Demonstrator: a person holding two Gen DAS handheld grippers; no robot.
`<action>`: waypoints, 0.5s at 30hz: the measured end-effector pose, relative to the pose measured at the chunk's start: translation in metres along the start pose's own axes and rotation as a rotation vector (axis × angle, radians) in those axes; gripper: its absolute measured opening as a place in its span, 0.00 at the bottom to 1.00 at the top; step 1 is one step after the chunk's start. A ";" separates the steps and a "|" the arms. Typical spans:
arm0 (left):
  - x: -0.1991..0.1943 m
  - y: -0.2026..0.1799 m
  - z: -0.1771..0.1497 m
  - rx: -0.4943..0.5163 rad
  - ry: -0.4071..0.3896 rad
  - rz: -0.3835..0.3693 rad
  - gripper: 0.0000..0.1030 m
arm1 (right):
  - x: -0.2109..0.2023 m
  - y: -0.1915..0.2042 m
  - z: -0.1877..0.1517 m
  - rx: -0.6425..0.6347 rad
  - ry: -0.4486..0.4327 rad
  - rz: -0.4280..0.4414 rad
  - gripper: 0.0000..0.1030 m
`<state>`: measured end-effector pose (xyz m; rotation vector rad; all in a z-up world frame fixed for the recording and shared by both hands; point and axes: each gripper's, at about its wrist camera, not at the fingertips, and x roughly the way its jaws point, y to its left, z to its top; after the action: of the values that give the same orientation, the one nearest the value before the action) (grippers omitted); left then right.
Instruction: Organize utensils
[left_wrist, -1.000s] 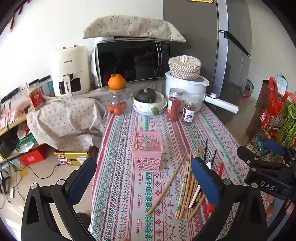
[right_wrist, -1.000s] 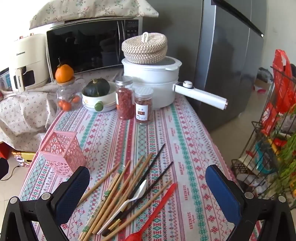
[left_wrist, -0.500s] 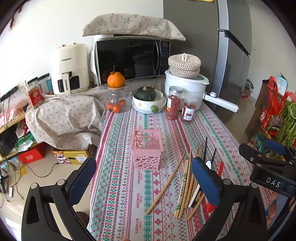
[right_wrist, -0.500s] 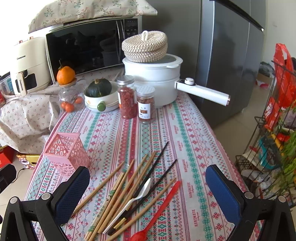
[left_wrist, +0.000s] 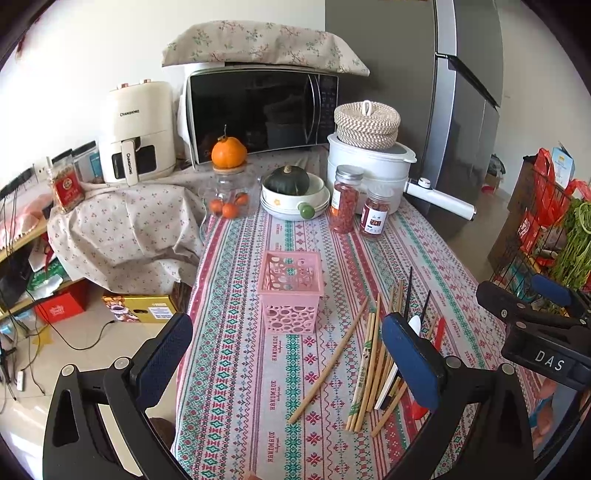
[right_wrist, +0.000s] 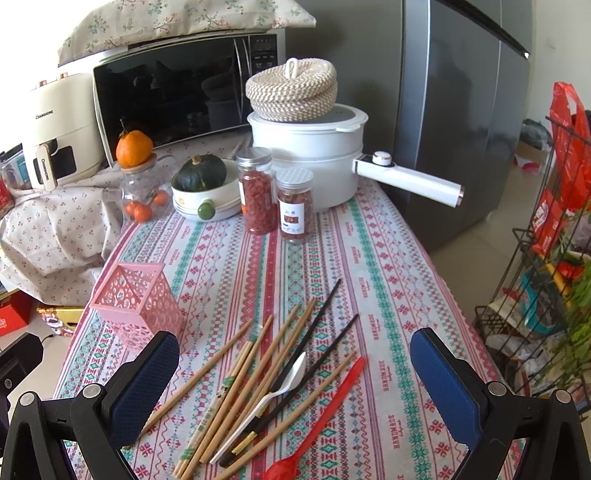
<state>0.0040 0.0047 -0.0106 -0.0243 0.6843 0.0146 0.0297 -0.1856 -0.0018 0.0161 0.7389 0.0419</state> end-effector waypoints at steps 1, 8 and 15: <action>0.000 0.000 0.000 0.000 0.001 0.000 1.00 | 0.000 0.000 0.000 0.001 0.002 0.001 1.00; 0.001 -0.001 -0.001 -0.001 0.003 -0.002 1.00 | 0.002 0.000 0.000 0.007 0.014 0.006 1.00; 0.003 -0.003 -0.004 0.004 0.016 -0.010 1.00 | 0.003 0.000 -0.001 0.008 0.021 0.010 1.00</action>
<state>0.0039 0.0013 -0.0155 -0.0238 0.7001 0.0037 0.0316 -0.1851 -0.0048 0.0275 0.7603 0.0484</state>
